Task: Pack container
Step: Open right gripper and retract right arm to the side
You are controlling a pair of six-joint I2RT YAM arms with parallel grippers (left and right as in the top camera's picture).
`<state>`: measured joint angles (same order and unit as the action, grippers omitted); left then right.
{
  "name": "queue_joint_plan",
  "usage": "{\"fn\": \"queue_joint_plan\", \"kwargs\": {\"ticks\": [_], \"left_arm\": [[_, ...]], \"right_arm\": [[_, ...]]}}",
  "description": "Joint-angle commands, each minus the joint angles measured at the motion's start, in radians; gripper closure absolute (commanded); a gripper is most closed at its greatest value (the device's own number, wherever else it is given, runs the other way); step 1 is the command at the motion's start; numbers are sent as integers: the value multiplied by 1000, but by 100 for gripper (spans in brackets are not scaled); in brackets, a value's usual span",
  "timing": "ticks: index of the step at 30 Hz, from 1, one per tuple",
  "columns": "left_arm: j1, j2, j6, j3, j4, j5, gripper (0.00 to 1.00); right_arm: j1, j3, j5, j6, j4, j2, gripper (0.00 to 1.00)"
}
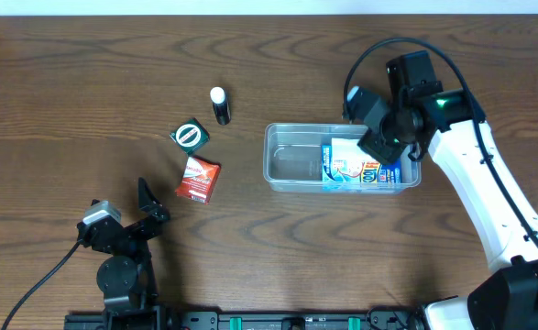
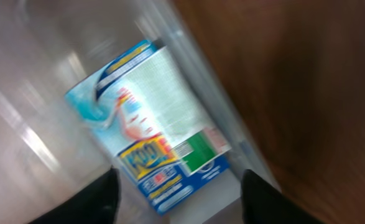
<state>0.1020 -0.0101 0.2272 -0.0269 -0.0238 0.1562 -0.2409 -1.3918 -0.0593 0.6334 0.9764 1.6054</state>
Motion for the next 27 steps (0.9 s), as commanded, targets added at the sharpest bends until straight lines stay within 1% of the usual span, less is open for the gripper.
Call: {"fn": "queue_joint_plan", "kwargs": {"ticks": [1,2,3,5,8,11,17,22,27], "left_arm": [[2,6,-21,23,-32,5,2],[2,6,-21,23,-32,5,2],[2,6,-21,23,-32,5,2],[2,6,-21,23,-32,5,2],[2,6,-21,23,-32,5,2],[2,6,-21,23,-32,5,2],[2,6,-21,23,-32,5,2],[2,6,-21,23,-32,5,2],[2,6,-21,23,-32,5,2]], "right_arm": [[14,-3,111,-202,-50,-18,30],[27,-3,135,-241,-69,-21,30],[48,-3,154,-282,-87,-25,25],[94,-3,182,-344,-114,-29,1],[174,-3,220,-418,-135,-29,1],[290,-3,221,-485,-148,-29,1],[455,-3,220,-483,-146,-29,1],[526,-3,220,-483,-146,-29,1],[541,-3,220,-483,-146,-29,1]]}}
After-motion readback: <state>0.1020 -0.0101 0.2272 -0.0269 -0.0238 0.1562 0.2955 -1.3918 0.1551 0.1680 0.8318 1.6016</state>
